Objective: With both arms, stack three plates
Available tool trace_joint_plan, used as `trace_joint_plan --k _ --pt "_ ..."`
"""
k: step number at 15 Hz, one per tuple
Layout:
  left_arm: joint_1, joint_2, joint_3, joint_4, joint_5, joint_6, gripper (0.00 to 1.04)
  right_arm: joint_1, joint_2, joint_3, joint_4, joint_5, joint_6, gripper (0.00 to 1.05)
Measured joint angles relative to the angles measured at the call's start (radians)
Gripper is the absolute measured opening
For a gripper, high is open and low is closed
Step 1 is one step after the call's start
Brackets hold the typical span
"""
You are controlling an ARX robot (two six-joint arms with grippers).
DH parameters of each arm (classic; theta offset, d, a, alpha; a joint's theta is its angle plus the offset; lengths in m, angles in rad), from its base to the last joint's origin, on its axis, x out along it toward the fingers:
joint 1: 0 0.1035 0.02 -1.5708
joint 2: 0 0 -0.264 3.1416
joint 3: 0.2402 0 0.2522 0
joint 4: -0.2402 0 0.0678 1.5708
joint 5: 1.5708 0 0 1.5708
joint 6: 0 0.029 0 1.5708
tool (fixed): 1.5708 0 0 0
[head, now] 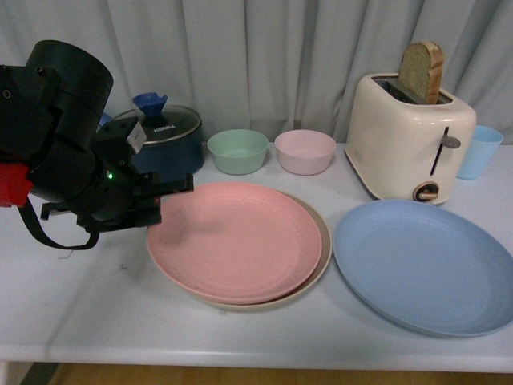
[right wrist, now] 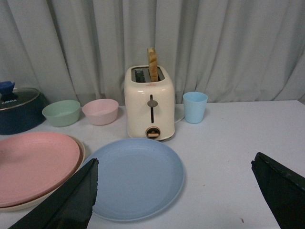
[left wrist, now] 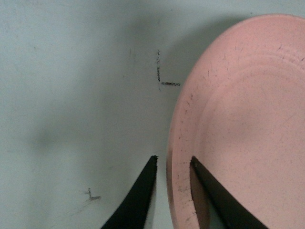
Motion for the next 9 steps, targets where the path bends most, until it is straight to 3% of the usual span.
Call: trace_joint_plan --k 3,6,7,8,9 --pt "0.002 -0.079 -0.099 0.096 0.034 -0.005 0.53 0.000 0.000 0.000 0.000 0.000 0.000 0.98" --pt "0.026 -0.418 -0.389 0.421 0.032 0.018 0.87 0.000 0.000 0.000 0.000 0.000 0.000 0.98" --pt "0.027 -0.473 -0.470 0.679 -0.051 0.064 0.86 0.000 0.000 0.000 0.000 0.000 0.000 0.98" --pt "0.035 -0.488 -0.558 0.898 -0.155 0.139 0.74 0.000 0.000 0.000 0.002 0.000 0.000 0.98" --pt "0.043 -0.488 -0.666 0.995 -0.168 0.180 0.63 0.000 0.000 0.000 0.000 0.000 0.000 0.98"
